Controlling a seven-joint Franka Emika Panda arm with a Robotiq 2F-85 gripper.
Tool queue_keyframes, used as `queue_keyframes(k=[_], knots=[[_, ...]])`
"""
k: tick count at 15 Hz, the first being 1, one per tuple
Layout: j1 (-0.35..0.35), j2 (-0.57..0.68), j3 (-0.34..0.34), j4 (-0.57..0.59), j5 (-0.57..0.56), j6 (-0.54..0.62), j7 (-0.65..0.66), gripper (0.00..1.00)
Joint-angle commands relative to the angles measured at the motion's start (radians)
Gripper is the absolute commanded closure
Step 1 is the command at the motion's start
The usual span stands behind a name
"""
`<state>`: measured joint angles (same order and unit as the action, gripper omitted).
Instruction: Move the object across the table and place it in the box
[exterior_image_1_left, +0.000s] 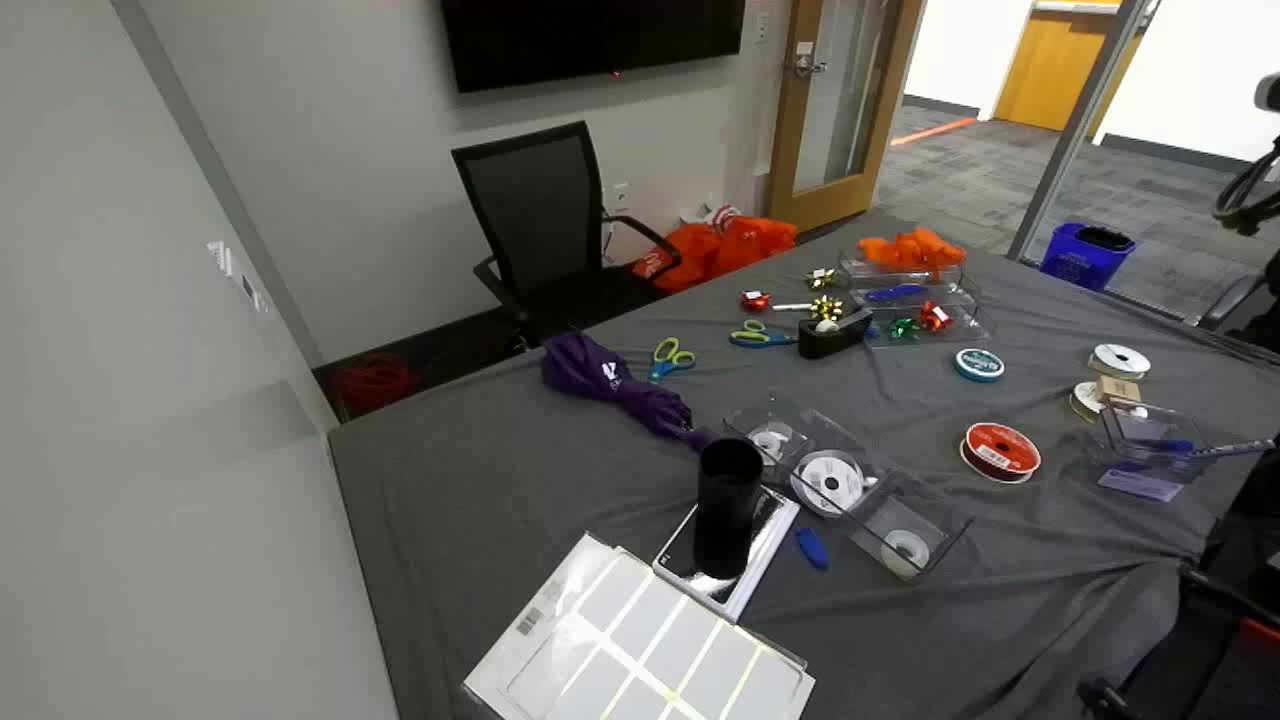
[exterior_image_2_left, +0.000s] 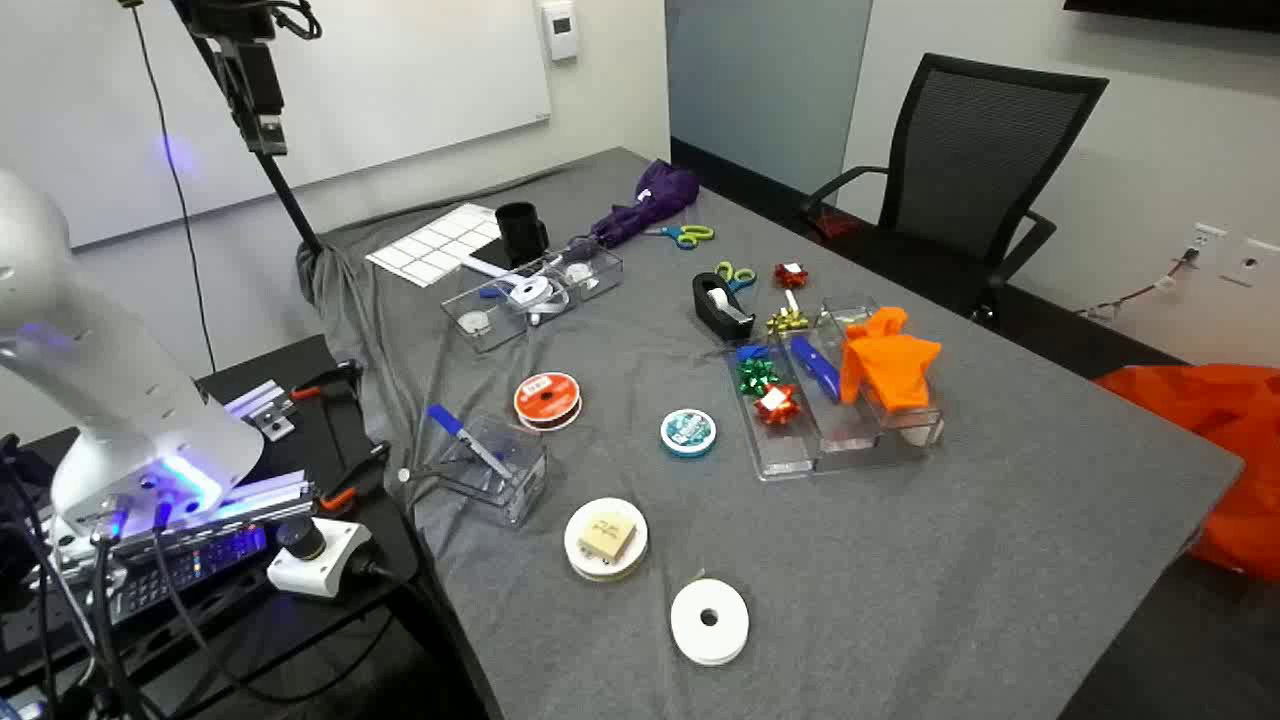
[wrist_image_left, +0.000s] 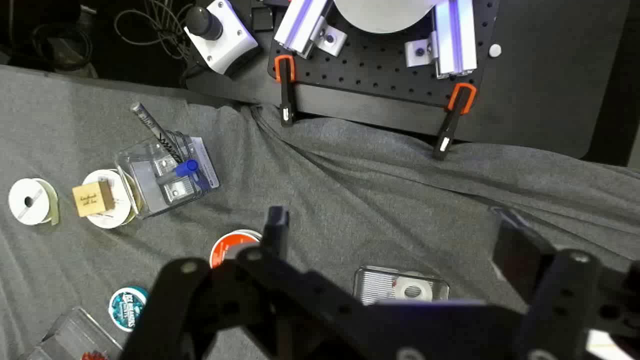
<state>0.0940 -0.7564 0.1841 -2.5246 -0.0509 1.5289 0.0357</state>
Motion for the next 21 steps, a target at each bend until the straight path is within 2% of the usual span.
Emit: queue_keyframes(k=[1,8,11,16,21], knots=[[0.017,0.003,-0.013,0.002,-0.007,-0.002,0.01,0.0],[0.007,-0.002,-0.027,-0.014,0.0,0.023,0.017,0.0],[-0.045,-0.032,-0.112,-0.057,-0.016,0.084,0.025,0.0],[-0.152,-0.003,-0.248,-0.083,-0.001,0.231,0.074,0.0],[-0.233,0.072,-0.309,-0.048,0.049,0.316,0.147,0.0]])
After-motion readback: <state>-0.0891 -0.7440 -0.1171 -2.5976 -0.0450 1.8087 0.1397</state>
